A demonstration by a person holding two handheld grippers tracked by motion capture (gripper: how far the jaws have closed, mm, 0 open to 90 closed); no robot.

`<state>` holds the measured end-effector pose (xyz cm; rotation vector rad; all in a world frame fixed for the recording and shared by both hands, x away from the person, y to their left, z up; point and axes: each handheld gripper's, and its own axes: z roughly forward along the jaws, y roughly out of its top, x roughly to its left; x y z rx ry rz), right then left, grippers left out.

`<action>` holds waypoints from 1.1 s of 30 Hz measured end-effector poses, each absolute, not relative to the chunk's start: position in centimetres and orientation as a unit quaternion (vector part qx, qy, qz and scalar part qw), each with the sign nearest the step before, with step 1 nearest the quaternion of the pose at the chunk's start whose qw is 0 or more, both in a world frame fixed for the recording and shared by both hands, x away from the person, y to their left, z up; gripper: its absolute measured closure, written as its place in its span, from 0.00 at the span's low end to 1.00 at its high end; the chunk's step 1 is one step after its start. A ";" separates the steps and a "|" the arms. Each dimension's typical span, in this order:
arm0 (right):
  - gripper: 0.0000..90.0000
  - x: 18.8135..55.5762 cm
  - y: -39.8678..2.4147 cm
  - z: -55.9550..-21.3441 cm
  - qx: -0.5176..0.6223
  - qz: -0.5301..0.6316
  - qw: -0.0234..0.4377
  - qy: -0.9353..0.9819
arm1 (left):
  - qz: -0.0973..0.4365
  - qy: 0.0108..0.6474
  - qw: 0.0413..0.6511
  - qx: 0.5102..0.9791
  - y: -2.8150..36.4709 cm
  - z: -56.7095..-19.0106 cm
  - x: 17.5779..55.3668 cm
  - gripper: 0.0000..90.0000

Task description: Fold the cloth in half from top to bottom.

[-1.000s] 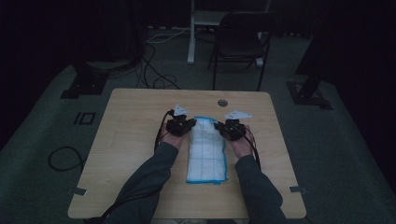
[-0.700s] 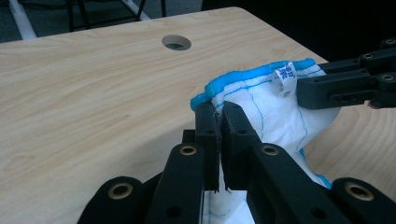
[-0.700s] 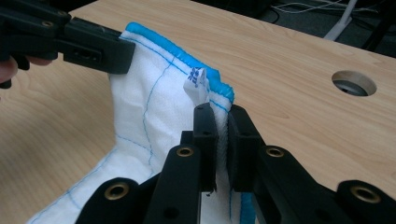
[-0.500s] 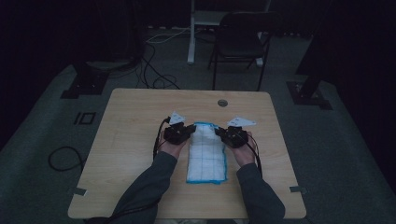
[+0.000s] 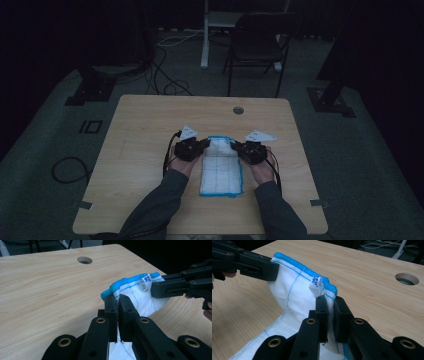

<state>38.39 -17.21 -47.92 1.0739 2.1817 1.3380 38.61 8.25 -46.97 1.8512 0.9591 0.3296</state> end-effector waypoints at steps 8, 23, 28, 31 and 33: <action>0.94 37.6 -17.0 -47.2 0.369 0.478 0.191 0.774 | 0.137 0.393 0.495 0.762 8.5 -46.6 38.3 0.97; 0.94 35.1 -17.1 -49.6 0.380 0.486 0.172 0.768 | 0.123 0.386 0.487 0.773 8.9 -48.4 36.1 0.97; 0.94 34.7 -17.1 -50.1 0.382 0.486 0.170 0.767 | 0.121 0.386 0.486 0.775 8.9 -48.8 35.6 0.97; 0.94 34.4 -17.1 -50.4 0.381 0.485 0.171 0.768 | 0.119 0.386 0.485 0.775 8.9 -49.1 35.3 0.97; 0.94 34.3 -17.1 -50.5 0.382 0.485 0.170 0.768 | 0.118 0.386 0.485 0.776 8.9 -49.2 35.2 0.97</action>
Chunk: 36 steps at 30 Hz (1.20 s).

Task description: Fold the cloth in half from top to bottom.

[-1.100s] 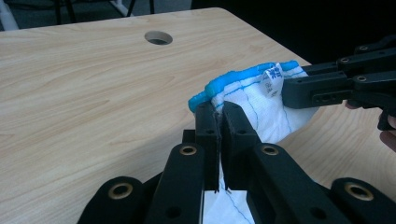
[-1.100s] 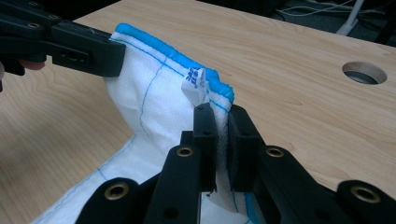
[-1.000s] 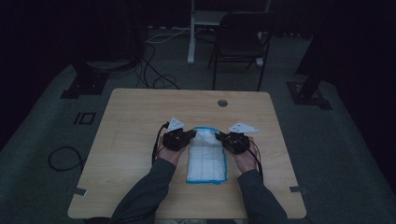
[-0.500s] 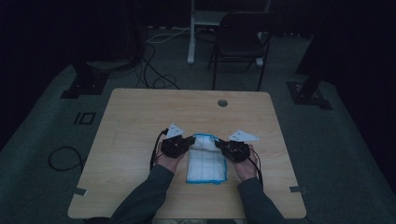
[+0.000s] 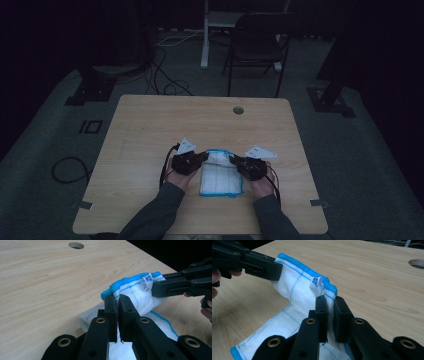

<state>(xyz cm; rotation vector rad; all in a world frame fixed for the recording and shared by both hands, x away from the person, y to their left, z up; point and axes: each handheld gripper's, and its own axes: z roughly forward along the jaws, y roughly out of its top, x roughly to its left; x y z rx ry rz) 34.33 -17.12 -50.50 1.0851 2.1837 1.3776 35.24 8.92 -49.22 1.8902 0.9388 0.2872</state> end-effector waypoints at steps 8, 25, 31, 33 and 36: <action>0.93 33.8 -17.0 -51.3 0.379 0.484 0.166 0.771 | 0.107 0.390 0.481 0.778 9.3 -50.1 34.8 0.96; 0.93 32.8 -16.3 -52.4 0.372 0.478 0.152 0.781 | 0.095 0.413 0.493 0.760 10.9 -50.4 33.9 0.89; 0.93 32.4 -16.3 -52.7 0.368 0.474 0.147 0.786 | 0.095 0.415 0.498 0.756 10.8 -50.3 33.9 0.88; 0.92 32.3 -16.2 -52.7 0.366 0.471 0.143 0.790 | 0.093 0.412 0.495 0.759 10.7 -50.3 34.0 0.87; 0.92 32.2 -16.2 -52.8 0.365 0.469 0.143 0.792 | 0.091 0.413 0.492 0.761 10.6 -50.4 34.0 0.86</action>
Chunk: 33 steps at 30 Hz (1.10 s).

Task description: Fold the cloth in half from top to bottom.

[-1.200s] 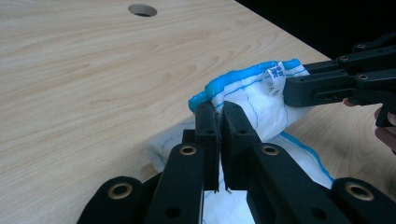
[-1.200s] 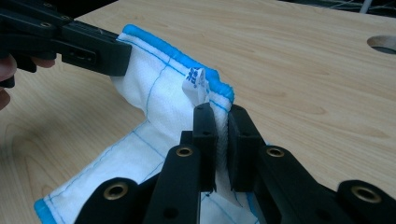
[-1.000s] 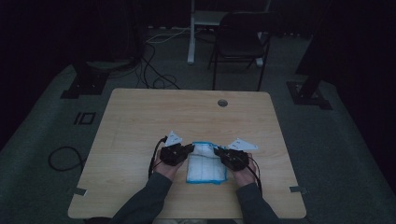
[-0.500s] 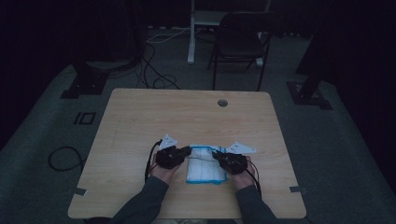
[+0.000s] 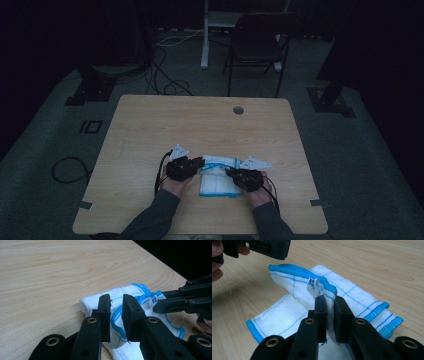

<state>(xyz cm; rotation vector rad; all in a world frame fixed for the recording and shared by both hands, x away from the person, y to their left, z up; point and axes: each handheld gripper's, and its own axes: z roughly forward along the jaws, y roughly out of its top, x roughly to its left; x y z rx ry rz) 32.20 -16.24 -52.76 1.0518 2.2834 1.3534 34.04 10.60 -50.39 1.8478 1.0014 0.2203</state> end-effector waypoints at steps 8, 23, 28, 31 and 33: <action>0.92 32.1 -17.0 -52.5 0.370 0.471 0.154 0.786 | 0.095 0.418 0.494 0.756 10.9 -50.5 34.2 0.86; 0.74 31.0 -18.8 -51.9 0.378 0.490 0.149 0.771 | 0.079 0.415 0.471 0.774 10.0 -51.8 34.1 0.86; 0.71 30.6 -19.6 -51.4 0.383 0.502 0.154 0.760 | 0.074 0.408 0.454 0.789 9.4 -52.7 33.6 0.86; 0.71 30.5 -19.6 -51.5 0.387 0.499 0.154 0.760 | 0.072 0.402 0.443 0.798 9.2 -53.4 33.1 0.85; 0.70 30.6 -19.5 -51.6 0.389 0.495 0.154 0.762 | 0.069 0.400 0.440 0.801 9.3 -53.7 32.8 0.85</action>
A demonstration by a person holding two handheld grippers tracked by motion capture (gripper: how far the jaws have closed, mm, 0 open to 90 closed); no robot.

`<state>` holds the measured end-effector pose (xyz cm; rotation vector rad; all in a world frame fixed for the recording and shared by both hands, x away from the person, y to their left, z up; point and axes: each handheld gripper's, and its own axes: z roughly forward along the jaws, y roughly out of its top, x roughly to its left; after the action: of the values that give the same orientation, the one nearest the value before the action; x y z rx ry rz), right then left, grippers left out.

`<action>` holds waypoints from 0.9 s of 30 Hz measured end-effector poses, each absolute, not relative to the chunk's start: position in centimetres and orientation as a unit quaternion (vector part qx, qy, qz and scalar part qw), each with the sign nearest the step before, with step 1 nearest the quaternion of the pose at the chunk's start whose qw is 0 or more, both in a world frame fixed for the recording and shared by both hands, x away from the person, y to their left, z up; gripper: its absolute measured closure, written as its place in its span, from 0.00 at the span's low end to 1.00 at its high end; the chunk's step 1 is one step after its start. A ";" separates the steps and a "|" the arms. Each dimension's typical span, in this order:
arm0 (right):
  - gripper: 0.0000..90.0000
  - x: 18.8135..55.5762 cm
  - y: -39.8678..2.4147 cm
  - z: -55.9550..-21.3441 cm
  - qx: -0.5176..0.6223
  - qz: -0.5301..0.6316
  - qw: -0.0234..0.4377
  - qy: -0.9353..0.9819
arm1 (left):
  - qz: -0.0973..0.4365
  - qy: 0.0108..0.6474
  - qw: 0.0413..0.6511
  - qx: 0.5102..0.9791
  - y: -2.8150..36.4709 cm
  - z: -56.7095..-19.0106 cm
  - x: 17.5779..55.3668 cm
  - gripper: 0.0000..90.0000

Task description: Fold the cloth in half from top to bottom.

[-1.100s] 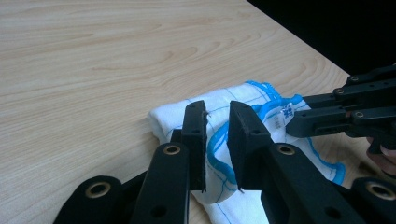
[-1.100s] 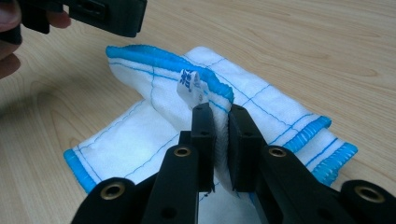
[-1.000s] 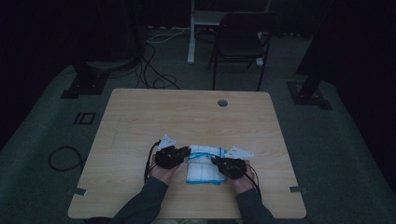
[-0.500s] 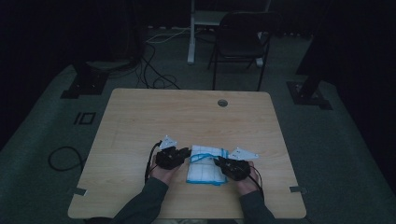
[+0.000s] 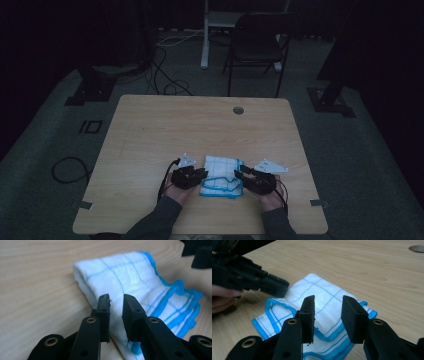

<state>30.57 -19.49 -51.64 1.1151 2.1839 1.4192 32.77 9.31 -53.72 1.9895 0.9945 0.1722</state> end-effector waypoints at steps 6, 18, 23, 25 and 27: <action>0.66 30.9 -18.5 -52.2 0.394 0.476 0.155 0.771 | 0.076 0.390 0.438 0.807 9.4 -53.7 31.5 0.84; 0.63 30.4 -18.6 -52.1 0.393 0.471 0.147 0.776 | 0.075 0.353 0.438 0.823 9.1 -53.1 28.4 0.75; 0.61 30.3 -18.4 -52.3 0.390 0.463 0.138 0.784 | 0.107 0.352 0.410 0.834 8.3 -53.6 28.1 0.77; 0.60 30.3 -18.3 -52.5 0.389 0.459 0.132 0.788 | 0.116 0.354 0.407 0.834 8.2 -53.3 28.1 0.89; 0.60 30.4 -18.2 -52.6 0.391 0.456 0.128 0.789 | 0.113 0.353 0.415 0.831 8.1 -52.9 28.2 0.97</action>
<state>30.37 -18.20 -52.63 1.1374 2.2961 1.3249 28.25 8.14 -52.85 2.0873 0.8875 0.2843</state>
